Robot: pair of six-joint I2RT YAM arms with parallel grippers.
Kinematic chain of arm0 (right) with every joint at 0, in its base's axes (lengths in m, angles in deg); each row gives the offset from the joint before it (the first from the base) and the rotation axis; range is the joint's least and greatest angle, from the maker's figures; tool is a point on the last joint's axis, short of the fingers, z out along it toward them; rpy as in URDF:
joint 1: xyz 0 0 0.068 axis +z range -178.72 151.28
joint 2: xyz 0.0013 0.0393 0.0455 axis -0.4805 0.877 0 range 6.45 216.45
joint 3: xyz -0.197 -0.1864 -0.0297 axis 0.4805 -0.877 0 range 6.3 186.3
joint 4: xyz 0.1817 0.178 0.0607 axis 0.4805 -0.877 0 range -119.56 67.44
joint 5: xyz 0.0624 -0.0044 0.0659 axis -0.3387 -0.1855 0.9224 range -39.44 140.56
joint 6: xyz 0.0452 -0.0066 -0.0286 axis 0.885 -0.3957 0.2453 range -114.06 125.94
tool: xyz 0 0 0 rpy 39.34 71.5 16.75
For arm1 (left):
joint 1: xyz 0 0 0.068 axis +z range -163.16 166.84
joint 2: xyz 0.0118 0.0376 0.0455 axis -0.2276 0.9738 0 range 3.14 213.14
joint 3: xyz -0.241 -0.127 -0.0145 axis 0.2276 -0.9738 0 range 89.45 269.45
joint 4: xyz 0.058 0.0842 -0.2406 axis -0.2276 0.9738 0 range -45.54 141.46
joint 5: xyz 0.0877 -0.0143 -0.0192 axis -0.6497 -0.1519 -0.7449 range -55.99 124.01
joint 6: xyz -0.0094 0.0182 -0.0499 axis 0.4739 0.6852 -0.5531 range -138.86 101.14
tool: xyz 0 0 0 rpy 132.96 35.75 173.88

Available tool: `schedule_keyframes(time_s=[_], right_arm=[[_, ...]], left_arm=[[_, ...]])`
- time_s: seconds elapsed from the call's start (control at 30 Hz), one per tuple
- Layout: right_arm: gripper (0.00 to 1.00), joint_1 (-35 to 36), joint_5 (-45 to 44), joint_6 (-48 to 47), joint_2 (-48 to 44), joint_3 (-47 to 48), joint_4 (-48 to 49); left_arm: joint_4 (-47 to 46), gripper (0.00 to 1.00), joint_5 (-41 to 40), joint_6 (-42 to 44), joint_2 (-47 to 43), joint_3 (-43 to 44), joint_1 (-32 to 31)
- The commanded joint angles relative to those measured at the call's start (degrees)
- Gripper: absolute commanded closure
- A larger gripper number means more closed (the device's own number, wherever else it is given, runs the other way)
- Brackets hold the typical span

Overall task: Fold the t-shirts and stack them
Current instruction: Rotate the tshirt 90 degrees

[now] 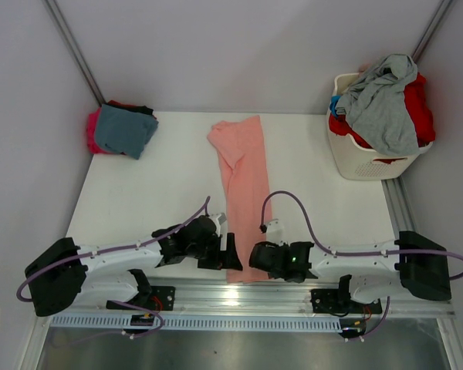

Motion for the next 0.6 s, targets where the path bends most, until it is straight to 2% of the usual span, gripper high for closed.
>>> schedule_keyframes(time_s=[0.0,0.23,0.57], right_arm=[[0.66,1.32,-5.46,2.55,1.32,4.71,-2.92],[0.66,1.50,-7.84,2.55,1.32,7.97,-7.14],[0.66,3.08,-5.29,2.99,8.96,7.62,-3.28]], left_arm=[[-0.05,0.09,0.15,0.38,-1.53,-0.27,-0.49],[0.04,0.09,0.24,1.09,-1.27,-0.18,-0.49],[1.36,0.09,0.33,2.40,-0.12,1.31,-0.49]])
